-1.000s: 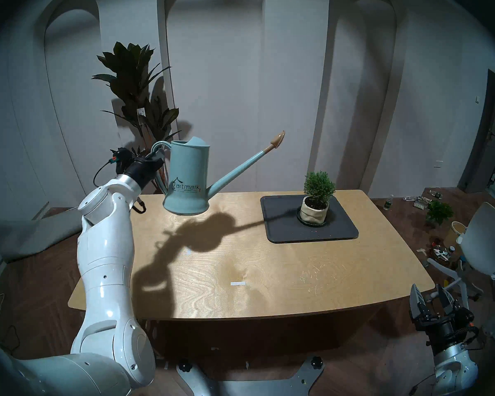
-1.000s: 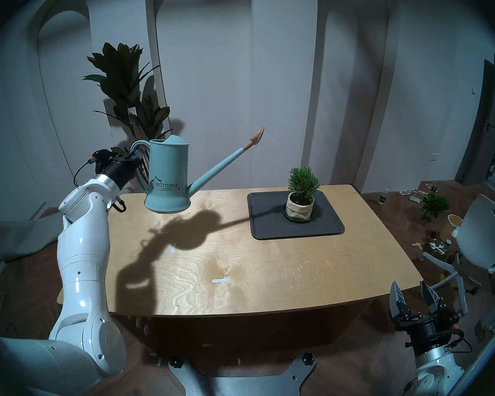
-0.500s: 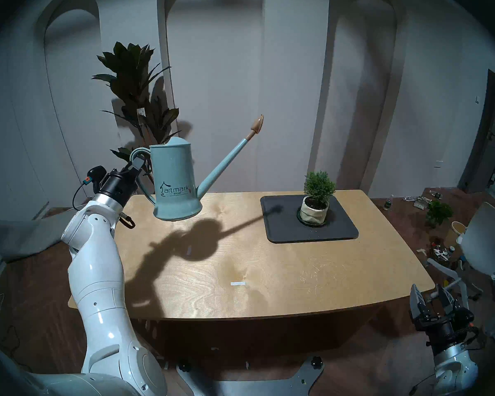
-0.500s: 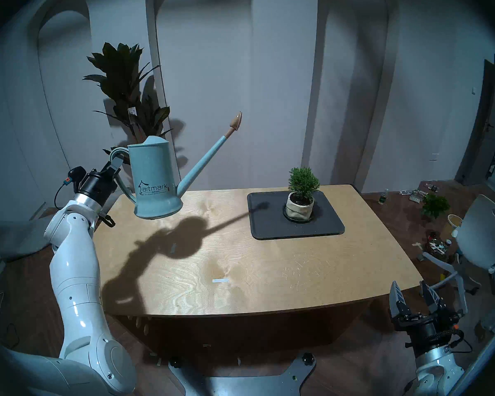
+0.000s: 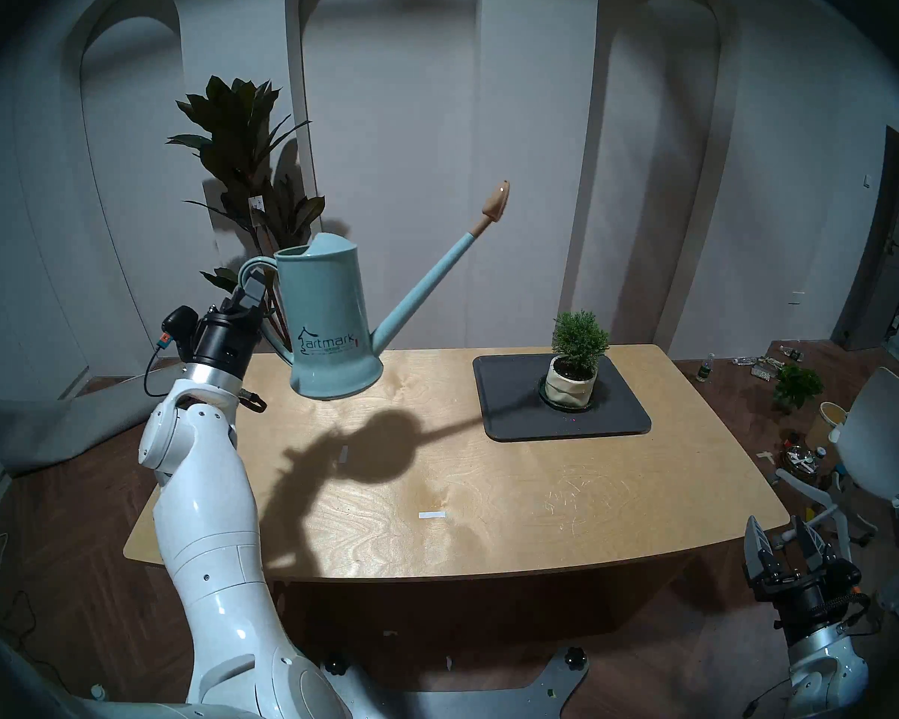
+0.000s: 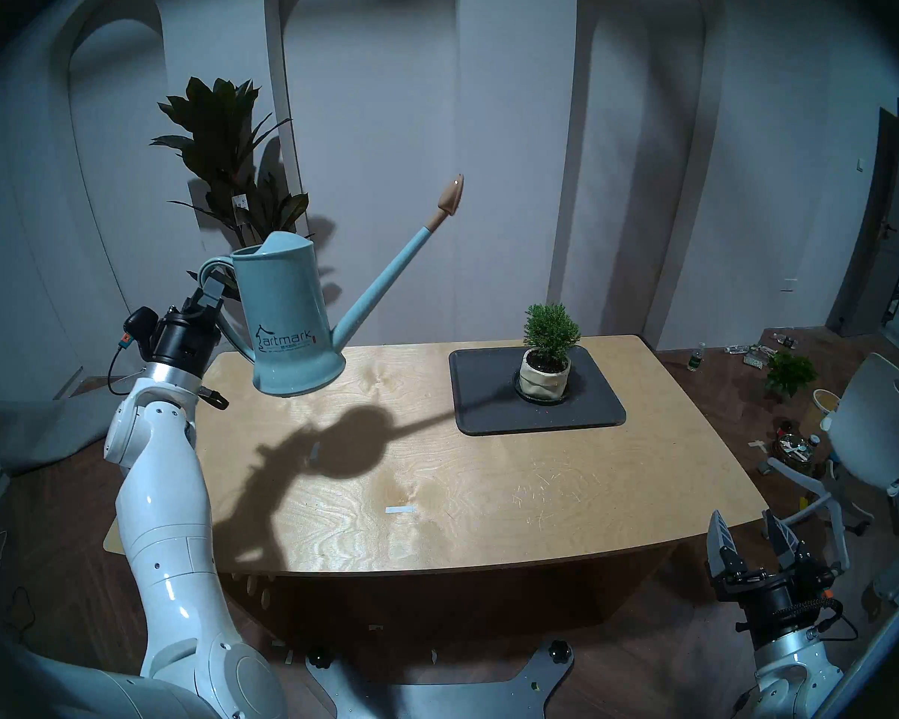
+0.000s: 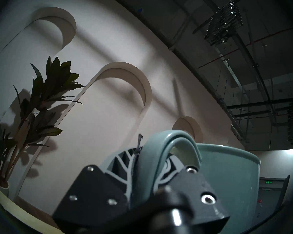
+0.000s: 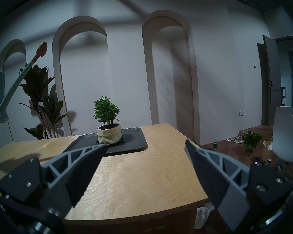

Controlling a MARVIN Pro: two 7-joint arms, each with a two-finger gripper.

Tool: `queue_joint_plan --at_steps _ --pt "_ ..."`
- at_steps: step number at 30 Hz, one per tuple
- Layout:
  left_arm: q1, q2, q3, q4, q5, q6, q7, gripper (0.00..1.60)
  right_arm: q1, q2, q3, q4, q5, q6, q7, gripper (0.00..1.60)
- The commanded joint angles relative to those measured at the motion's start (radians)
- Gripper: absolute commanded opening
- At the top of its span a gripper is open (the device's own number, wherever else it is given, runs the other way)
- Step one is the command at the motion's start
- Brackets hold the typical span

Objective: Pick up the watering can and pour water into the potted plant, then put the can down

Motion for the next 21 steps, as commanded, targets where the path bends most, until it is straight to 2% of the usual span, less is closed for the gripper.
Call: queue_joint_plan --at_steps 1,3,5,8,9,21 --pt "-0.013 -0.025 0.027 0.058 0.044 -0.111 -0.033 0.00 0.000 0.000 0.000 -0.022 0.001 0.002 0.000 1.60" --pt "-0.018 -0.032 0.027 0.087 0.054 -0.156 -0.040 0.00 0.000 0.000 0.000 -0.022 0.001 0.003 0.001 1.60" --pt "-0.022 -0.035 0.024 0.096 0.058 -0.155 -0.041 0.00 0.001 0.000 0.000 -0.022 0.001 0.003 0.001 1.60" --pt "-0.034 -0.047 0.017 0.151 0.069 -0.225 -0.049 0.00 0.001 -0.001 0.001 -0.022 0.000 0.003 0.002 1.60" --pt "-0.034 -0.047 0.017 0.151 0.069 -0.225 -0.049 0.00 0.001 -0.001 0.001 -0.022 0.000 0.003 0.002 1.60" --pt "-0.050 -0.065 -0.017 0.275 0.041 -0.404 -0.104 0.00 0.003 -0.004 0.003 -0.022 -0.002 0.005 0.004 1.60"
